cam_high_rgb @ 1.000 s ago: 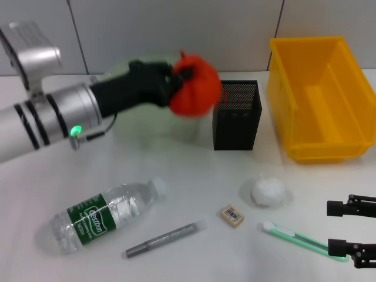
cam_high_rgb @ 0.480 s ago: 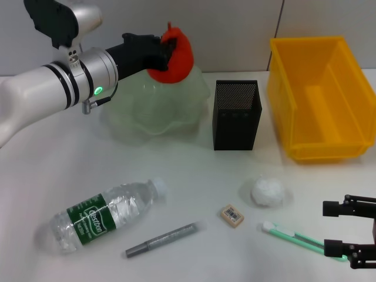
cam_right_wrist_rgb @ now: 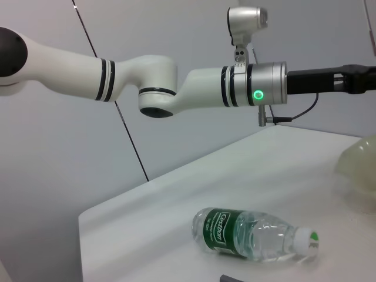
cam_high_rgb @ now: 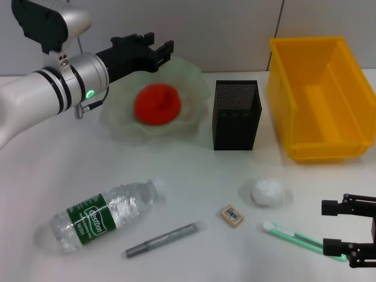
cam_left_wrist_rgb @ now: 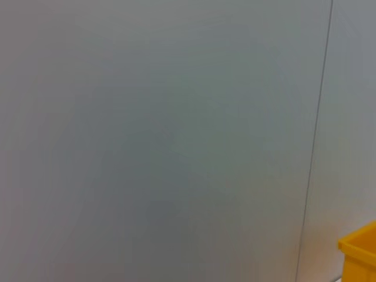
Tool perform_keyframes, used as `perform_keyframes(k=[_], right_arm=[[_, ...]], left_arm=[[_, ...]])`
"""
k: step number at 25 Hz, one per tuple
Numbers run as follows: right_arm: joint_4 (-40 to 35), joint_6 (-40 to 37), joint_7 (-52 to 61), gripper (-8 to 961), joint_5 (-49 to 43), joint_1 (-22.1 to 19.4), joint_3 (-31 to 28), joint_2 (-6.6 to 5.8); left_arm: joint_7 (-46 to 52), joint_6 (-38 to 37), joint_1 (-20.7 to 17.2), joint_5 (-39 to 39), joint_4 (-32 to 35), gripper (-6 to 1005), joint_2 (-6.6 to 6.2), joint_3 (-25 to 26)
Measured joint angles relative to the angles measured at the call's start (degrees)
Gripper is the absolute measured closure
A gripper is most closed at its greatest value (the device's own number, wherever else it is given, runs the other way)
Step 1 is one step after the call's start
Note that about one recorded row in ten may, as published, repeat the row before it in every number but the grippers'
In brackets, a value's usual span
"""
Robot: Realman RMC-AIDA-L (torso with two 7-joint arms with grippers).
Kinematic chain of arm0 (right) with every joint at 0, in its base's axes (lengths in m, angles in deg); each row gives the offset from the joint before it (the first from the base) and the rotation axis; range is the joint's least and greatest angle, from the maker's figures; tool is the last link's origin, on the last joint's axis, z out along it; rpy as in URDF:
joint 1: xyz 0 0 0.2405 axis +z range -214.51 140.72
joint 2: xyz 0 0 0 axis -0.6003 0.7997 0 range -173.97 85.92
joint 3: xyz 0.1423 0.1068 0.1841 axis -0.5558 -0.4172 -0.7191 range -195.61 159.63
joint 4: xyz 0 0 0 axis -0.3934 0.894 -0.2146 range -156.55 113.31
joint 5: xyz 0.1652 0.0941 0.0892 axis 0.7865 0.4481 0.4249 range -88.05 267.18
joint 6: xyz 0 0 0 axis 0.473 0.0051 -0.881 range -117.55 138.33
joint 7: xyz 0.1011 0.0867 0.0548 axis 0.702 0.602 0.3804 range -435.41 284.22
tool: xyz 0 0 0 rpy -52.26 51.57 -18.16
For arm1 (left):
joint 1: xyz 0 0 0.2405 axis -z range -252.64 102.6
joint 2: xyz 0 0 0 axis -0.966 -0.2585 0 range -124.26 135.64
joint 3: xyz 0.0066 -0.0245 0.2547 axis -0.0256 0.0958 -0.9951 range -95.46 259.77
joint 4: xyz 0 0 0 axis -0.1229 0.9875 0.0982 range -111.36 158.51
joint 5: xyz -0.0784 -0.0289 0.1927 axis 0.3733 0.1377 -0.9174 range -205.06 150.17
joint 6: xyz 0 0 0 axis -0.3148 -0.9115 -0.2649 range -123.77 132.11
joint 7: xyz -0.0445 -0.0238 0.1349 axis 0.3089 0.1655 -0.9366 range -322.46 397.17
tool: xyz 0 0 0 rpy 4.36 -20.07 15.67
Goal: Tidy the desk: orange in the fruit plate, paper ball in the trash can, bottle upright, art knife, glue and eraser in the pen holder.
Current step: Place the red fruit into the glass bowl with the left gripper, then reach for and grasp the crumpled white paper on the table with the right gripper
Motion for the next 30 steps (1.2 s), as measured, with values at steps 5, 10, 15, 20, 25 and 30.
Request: perform_keyframes(k=[5,10,15,20,25,30], right_arm=[[-0.11,0.02,0.25,176,0.00,0.15,0.00,0.00],[-3.05,0.15,4.47,177,0.00,0.68,-0.09,0.00],[-14.13,0.28,15.57,177,0.00,2.31,0.58,0.67],[-25.42,0.12,29.75,177,-1.12,5.24,3.75,0.36],[-34.67,0.46,43.75,177,-7.93,9.54,10.54,-0.73],[-37.40,0.56,56.55,177,-16.21,15.60,18.04,-2.09]], left_arm=[[-0.09,-0.78,-1.10,0.03,0.52,611,-0.08,0.02],[0.04,-10.85,-4.99,0.01,3.82,308,-0.46,0.02],[6.24,-37.52,-16.76,-0.32,16.88,137,-1.19,-1.58],[11.55,-48.43,-24.55,-0.49,23.19,140,-3.01,-4.15],[12.52,-58.52,-27.68,-3.60,23.03,143,-6.43,-5.24],[11.91,-65.55,-30.20,-6.44,23.43,147,-7.43,-5.24]])
